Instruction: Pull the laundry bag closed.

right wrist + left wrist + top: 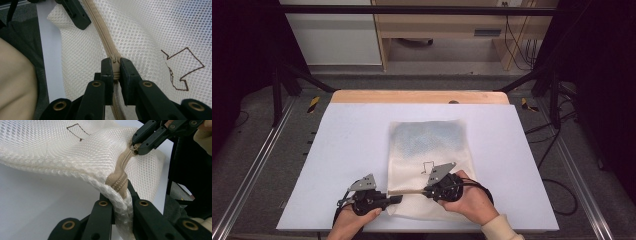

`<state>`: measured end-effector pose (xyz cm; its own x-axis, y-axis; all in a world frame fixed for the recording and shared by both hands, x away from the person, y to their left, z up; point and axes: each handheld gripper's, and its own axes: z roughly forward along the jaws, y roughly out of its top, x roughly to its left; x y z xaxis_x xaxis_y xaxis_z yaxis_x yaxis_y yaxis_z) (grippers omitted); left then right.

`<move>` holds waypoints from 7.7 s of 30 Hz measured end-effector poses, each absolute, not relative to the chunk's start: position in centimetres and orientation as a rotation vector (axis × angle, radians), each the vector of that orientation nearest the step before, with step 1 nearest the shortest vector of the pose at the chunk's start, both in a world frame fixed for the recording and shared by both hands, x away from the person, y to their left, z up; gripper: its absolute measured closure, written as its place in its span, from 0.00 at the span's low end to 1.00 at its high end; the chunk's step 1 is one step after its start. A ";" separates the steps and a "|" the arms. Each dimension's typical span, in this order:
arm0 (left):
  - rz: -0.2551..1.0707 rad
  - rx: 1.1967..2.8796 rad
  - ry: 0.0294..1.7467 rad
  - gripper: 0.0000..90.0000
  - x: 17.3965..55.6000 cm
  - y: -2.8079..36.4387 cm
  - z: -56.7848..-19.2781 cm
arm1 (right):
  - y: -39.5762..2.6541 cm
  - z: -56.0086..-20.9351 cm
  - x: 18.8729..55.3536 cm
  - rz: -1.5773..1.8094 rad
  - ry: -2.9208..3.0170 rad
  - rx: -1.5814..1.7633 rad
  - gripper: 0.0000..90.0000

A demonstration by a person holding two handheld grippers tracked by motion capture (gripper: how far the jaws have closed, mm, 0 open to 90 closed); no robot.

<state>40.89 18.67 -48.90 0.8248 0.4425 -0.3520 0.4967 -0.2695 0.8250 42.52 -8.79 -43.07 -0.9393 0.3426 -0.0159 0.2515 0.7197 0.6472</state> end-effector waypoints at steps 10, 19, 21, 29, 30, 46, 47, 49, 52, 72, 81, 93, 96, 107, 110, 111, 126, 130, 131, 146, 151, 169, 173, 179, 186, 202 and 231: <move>-0.049 1.904 0.697 0.97 40.9 18.6 -48.8 | -9.2 -43.1 42.6 1.020 2.784 0.495 0.91; -0.047 1.910 0.694 0.97 40.8 18.6 -48.9 | -9.4 -43.1 42.5 1.009 2.788 0.493 0.91; -0.045 1.912 0.696 0.97 40.8 18.6 -48.9 | -9.5 -43.1 42.5 1.008 2.788 0.492 0.91; -0.042 1.914 0.700 0.97 40.8 18.6 -48.9 | -10.4 -43.2 42.4 0.997 2.783 0.509 0.91; -0.043 1.916 0.700 0.97 40.8 18.6 -48.9 | -10.5 -43.2 42.4 0.993 2.783 0.511 0.91; -0.042 1.918 0.702 0.97 40.8 18.6 -48.9 | -12.5 -43.1 42.2 0.997 2.758 0.555 0.91; -0.042 1.918 0.703 0.97 40.8 18.6 -48.9 | -12.6 -43.1 42.2 0.997 2.760 0.557 0.91; -0.042 1.919 0.703 0.97 40.8 18.6 -48.9 | -12.8 -43.1 42.1 1.001 2.753 0.564 0.91; -0.041 1.921 0.701 0.97 40.8 18.6 -48.9 | -13.1 -43.2 42.0 1.002 2.751 0.576 0.91; -0.039 1.912 0.698 0.97 40.7 18.6 -48.8 | -14.2 -43.5 41.6 1.071 2.693 0.613 0.91; -0.037 1.913 0.699 0.97 40.7 18.6 -48.8 | -14.8 -43.6 41.5 1.081 2.685 0.628 0.91; -0.036 1.912 0.695 0.97 40.8 18.6 -48.7 | -15.6 -43.4 41.3 1.074 2.676 0.648 0.91; -0.034 1.911 0.696 0.97 40.8 18.6 -48.7 | -15.9 -43.4 41.3 1.078 2.671 0.652 0.91; -0.033 1.913 0.699 0.97 40.8 18.7 -48.7 | -16.8 -43.4 41.1 1.074 2.657 0.677 0.91; -0.033 1.913 0.698 0.97 40.8 18.7 -48.7 | -17.1 -43.4 41.1 1.083 2.655 0.679 0.91; -0.033 1.913 0.699 0.97 40.8 18.7 -48.7 | -17.2 -43.4 41.0 1.077 2.655 0.682 0.91; -0.031 1.913 0.701 0.97 40.8 18.7 -48.7 | -18.5 -43.5 40.7 1.081 2.640 0.718 0.91; -0.031 1.914 0.702 0.97 40.8 18.7 -48.7 | -19.0 -43.5 40.6 1.076 2.633 0.731 0.91; -0.030 1.913 0.702 0.97 40.8 18.7 -48.7 | -19.2 -43.5 40.6 1.076 2.631 0.737 0.91; -0.030 1.913 0.702 0.97 40.8 18.7 -48.6 | -20.4 -43.6 40.4 1.074 2.615 0.771 0.91; -0.031 1.913 0.703 0.97 40.8 18.7 -48.6 | -20.9 -43.7 40.4 1.071 2.609 0.788 0.91; -0.022 1.919 0.708 0.97 40.9 18.6 -48.7 | -21.9 -43.8 40.4 1.066 2.592 0.819 0.91; -0.018 1.920 0.713 0.97 40.9 18.7 -48.8 | -22.1 -43.8 40.4 1.062 2.590 0.827 0.91; -0.007 1.915 0.724 0.97 41.0 18.9 -48.7 | -22.2 -43.9 40.3 1.057 2.594 0.827 0.91; -0.003 1.915 0.734 0.96 41.2 19.2 -48.6 | -22.3 -44.1 40.3 1.053 2.594 0.836 0.91; 0.003 1.910 0.743 0.97 41.2 19.4 -48.5 | -22.8 -44.5 40.1 1.044 2.594 0.849 0.91; 0.010 1.910 0.737 0.97 41.2 19.8 -48.1 | -23.4 -45.0 39.9 1.009 2.605 0.876 0.91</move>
<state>41.24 19.76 -48.13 0.8111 0.4939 -0.3133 0.4854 -0.2694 0.8318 39.93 -23.42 -45.05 -0.8001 0.5997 0.0150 0.4535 0.5881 0.6697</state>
